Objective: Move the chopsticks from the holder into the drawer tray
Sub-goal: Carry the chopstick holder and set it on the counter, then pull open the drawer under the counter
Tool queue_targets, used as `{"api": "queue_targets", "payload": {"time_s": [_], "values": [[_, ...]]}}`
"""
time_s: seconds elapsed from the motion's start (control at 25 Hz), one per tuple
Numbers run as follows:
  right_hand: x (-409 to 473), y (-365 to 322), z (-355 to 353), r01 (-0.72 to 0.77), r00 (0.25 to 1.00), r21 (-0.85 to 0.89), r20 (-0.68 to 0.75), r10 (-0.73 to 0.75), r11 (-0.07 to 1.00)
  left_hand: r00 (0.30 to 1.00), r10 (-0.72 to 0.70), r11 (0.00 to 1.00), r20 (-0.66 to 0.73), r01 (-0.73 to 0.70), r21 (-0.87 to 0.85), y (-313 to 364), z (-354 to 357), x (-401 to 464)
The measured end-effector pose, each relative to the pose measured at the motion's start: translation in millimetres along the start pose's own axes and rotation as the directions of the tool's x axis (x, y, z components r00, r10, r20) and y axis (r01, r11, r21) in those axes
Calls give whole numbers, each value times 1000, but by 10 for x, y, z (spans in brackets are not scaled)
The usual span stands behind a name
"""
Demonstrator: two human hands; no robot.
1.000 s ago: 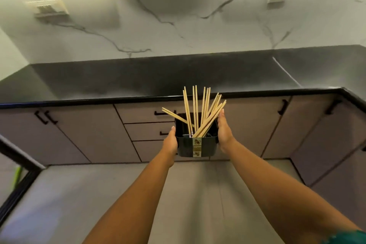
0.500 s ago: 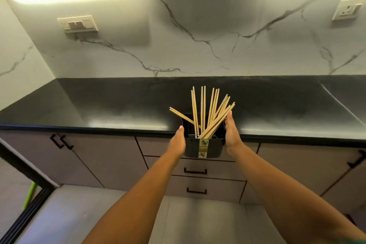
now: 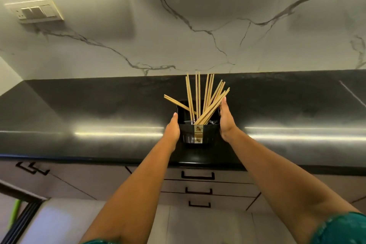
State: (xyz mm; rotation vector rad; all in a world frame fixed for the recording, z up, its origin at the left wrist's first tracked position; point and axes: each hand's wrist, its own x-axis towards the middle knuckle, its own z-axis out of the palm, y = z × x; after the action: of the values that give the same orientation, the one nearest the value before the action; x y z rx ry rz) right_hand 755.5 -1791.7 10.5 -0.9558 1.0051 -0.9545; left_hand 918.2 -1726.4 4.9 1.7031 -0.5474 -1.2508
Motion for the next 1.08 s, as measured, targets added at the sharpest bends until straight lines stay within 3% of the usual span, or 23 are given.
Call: {"api": "queue_targets", "payload": {"time_s": [0.24,0.44,0.52,0.56,0.6,0.64,0.68,0.76,0.84,0.88,0.96,1.0,1.08], "values": [[363,78,-42,-85,996,-1,2,85,996,999,-43,999,-18,43,26,-13,92,362],[341,39,-12,-59,996,-57,-77,54,997,1000,-30,999,-3,30,32,28,71,345],[235,61,-46,17,969,-186,-237,-62,982,985,155,988,-75,-152,38,-90,50,264],[140,109,-96,58,933,-285,-324,-153,957,930,335,941,-150,-322,103,-219,18,184],[34,188,-166,97,889,-387,-380,-254,917,825,522,848,-217,-477,231,-381,-22,78],[-85,279,-233,133,854,-495,-382,-353,859,702,675,720,-228,-558,412,-587,-68,-22],[-231,398,-286,178,840,-593,-324,-435,785,623,762,595,-175,-568,569,-826,-107,-128],[-527,699,-344,321,830,-732,-88,-551,601,581,805,296,123,-573,764,-1336,-163,-327],[-815,1035,-319,484,783,-798,210,-585,361,596,622,-44,508,-621,783,-1777,-208,-450],[-936,1235,-306,553,750,-803,365,-551,221,622,508,-108,597,-641,760,-1926,-228,-473],[-1076,1651,-284,635,734,-773,605,-307,-4,728,371,-18,576,-615,788,-2095,-217,-409],[-1078,1816,-274,625,767,-777,628,-127,-66,777,333,27,535,-575,818,-2117,-201,-340],[-938,2044,-243,470,880,-879,460,115,-80,852,222,54,475,-497,866,-2119,-178,-162]]}}
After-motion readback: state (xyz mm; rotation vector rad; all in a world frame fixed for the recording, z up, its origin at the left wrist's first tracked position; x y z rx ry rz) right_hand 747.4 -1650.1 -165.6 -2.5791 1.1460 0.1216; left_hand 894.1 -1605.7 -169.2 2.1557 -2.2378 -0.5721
